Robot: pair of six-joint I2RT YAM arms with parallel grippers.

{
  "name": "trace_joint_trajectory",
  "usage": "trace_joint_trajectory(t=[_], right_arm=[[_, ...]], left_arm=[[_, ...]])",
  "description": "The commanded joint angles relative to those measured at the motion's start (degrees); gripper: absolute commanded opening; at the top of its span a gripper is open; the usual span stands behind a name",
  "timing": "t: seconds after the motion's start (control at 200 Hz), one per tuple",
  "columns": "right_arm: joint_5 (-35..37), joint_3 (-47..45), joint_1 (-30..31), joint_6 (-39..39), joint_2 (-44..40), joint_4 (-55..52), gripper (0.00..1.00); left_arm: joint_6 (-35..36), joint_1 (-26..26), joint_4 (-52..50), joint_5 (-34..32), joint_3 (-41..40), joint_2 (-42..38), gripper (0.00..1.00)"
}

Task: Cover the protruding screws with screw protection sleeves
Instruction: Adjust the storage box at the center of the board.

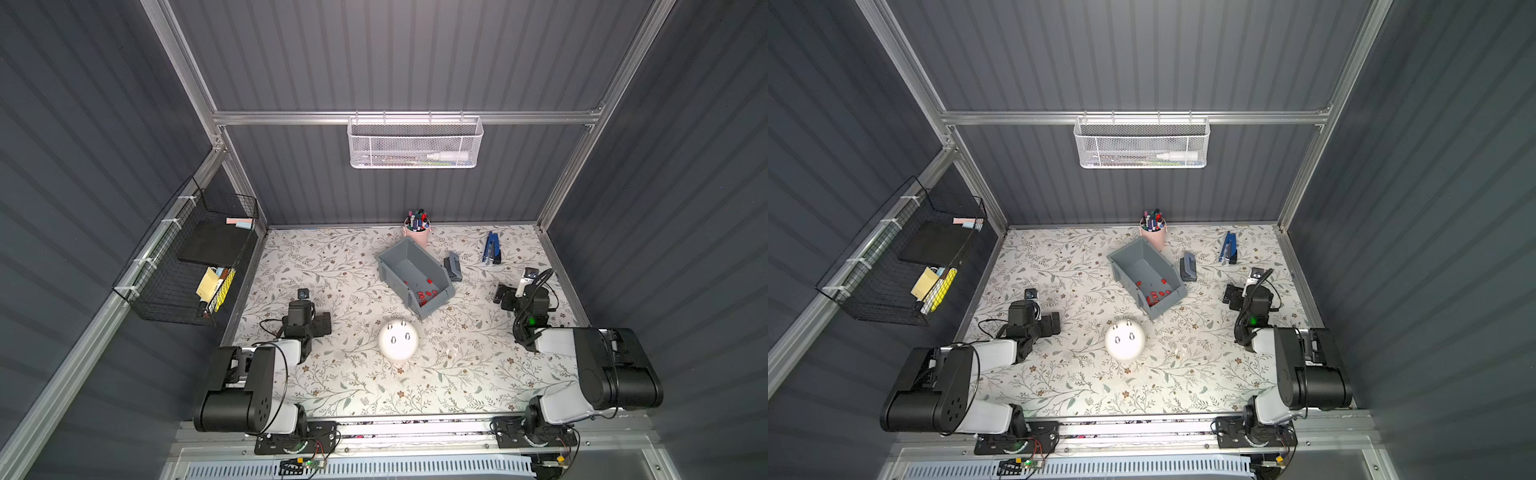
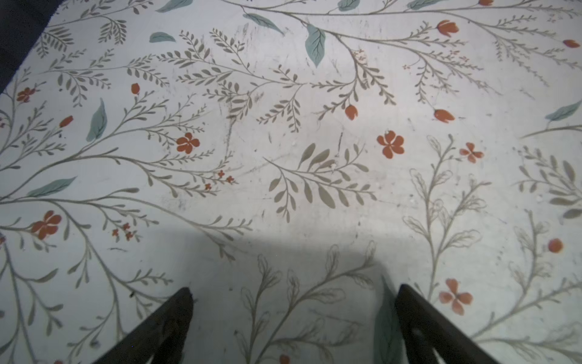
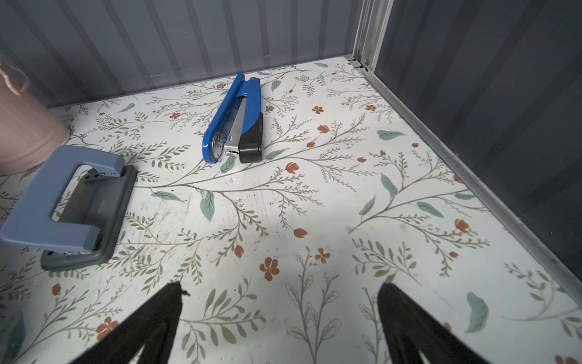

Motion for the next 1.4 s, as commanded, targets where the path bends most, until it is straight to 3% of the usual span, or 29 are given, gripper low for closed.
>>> trace_joint_trajectory(t=[0.0,0.97,1.146,1.226,1.291,1.396], right_arm=[[-0.5,0.6,0.0,-0.2,-0.3,-0.2,0.99],[-0.5,0.6,0.0,-0.2,-0.4,-0.2,0.99],[0.1,-2.0,0.0,-1.7,-2.7,6.5,0.98],[-1.0,1.4,0.0,-1.7,-12.9,-9.5,0.94],[-1.1,8.3,0.0,5.1,-20.3,-27.9,0.9],[-7.6,13.9,2.1,8.2,-23.9,-36.1,0.77]], left_arm=[[2.6,0.1,-15.9,-3.8,-3.0,3.0,0.99],[2.7,0.1,-14.9,-3.5,-3.6,2.7,0.99],[4.1,0.1,-19.1,-0.6,-4.7,-6.0,0.99],[2.1,-0.1,-32.6,-4.0,1.0,-11.1,0.99],[0.2,-0.2,-43.3,-4.7,7.2,-14.5,0.98],[-4.3,-0.9,-54.7,-2.9,15.6,-16.9,0.96]])
